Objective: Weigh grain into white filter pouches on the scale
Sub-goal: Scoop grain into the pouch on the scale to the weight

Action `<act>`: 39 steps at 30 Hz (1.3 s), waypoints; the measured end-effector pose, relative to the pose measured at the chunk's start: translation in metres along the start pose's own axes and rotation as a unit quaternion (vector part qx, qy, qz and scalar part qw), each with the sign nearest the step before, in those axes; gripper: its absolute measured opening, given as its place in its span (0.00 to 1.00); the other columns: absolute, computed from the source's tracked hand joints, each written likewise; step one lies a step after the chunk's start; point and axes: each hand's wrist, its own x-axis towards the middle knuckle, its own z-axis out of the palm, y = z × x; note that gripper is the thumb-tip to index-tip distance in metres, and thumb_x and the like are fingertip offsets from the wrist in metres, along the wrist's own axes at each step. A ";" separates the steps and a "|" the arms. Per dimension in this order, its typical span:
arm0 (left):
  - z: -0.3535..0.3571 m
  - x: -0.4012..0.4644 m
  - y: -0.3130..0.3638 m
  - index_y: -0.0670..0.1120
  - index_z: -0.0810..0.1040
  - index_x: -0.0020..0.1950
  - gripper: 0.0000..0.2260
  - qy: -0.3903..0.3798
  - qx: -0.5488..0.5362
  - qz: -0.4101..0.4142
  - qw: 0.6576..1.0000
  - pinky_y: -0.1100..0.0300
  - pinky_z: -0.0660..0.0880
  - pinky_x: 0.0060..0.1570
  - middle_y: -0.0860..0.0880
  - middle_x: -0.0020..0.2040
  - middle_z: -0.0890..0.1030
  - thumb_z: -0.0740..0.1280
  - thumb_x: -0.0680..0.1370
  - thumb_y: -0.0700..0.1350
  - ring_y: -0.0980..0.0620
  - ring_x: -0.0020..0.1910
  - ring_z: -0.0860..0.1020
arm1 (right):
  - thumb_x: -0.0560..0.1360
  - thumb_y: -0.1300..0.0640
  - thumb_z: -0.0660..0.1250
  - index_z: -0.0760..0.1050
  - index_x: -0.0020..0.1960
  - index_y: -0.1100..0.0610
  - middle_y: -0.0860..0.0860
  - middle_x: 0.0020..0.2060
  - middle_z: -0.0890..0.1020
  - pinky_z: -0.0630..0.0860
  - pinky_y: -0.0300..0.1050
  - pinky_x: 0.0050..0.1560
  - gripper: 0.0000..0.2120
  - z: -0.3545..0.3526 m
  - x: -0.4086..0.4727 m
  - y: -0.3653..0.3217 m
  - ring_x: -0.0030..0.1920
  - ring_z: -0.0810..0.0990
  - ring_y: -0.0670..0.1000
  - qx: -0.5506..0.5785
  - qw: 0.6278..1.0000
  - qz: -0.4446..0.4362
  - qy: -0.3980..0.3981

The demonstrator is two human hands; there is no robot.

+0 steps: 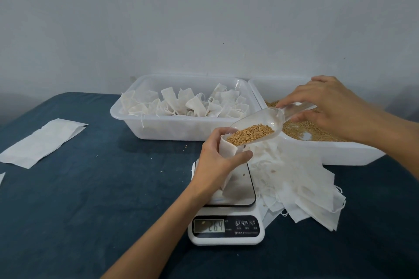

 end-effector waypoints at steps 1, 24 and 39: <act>-0.001 0.000 0.001 0.54 0.77 0.65 0.25 -0.007 -0.020 -0.010 1.000 0.54 0.80 0.59 0.49 0.58 0.86 0.80 0.70 0.45 0.46 0.58 0.84 | 0.74 0.57 0.76 0.81 0.60 0.42 0.35 0.48 0.80 0.53 0.44 0.72 0.18 0.001 0.000 0.001 0.49 0.74 0.38 0.006 1.000 0.002 -0.004; -0.011 0.005 0.005 0.51 0.75 0.70 0.28 -0.048 -0.090 -0.038 0.994 0.64 0.79 0.51 0.44 0.57 0.87 0.80 0.73 0.40 0.46 0.54 0.86 | 0.72 0.58 0.77 0.81 0.60 0.42 0.37 0.47 0.78 0.54 0.47 0.72 0.19 0.006 0.001 0.004 0.51 0.75 0.44 -0.017 1.000 0.009 0.003; -0.011 0.007 0.003 0.52 0.74 0.70 0.30 -0.062 -0.077 -0.060 0.993 0.52 0.79 0.63 0.43 0.58 0.86 0.80 0.72 0.37 0.39 0.59 0.84 | 0.73 0.60 0.76 0.82 0.60 0.46 0.45 0.49 0.84 0.55 0.53 0.75 0.18 0.000 0.001 -0.008 0.54 0.80 0.52 -0.036 0.999 0.008 0.010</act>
